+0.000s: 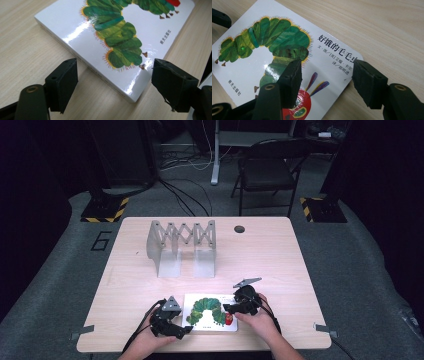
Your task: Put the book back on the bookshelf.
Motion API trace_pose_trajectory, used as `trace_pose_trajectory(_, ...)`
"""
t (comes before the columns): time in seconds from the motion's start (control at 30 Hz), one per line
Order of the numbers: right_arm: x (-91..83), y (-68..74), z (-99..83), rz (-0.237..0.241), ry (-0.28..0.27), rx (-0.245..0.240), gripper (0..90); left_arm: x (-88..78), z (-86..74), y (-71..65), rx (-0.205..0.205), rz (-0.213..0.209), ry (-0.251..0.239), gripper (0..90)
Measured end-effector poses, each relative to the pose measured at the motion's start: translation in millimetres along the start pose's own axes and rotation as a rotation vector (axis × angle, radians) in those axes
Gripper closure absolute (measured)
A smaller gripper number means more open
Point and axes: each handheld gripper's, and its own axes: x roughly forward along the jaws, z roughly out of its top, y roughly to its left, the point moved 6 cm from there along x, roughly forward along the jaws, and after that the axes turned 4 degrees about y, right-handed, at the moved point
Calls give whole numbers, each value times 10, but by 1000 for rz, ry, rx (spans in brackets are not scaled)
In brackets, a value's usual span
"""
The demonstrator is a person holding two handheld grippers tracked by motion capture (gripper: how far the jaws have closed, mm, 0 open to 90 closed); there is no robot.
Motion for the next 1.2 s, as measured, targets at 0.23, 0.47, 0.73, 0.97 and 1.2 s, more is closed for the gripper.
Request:
trace_pose_trajectory(0.23, 29, -17, -3, -29, 8, -11, 405, 61, 6, -64, 19, 42, 12, 160)
trace_pose_trajectory(0.47, 36, -33, 11, -22, 7, 1, 392, 78, 18, -92, 2, 64, 6, 152)
trace_pose_trajectory(0.73, 54, -104, 58, -23, -4, 2, 387, 118, 54, -115, -19, 79, -10, 150)
trace_pose_trajectory(0.97, 56, -169, 126, -17, 38, 8, 394, 145, 90, -94, -8, 84, -13, 150)
trace_pose_trajectory(1.2, 5, -293, 302, -24, 54, 42, 419, 147, 85, -95, 0, 88, -17, 150)
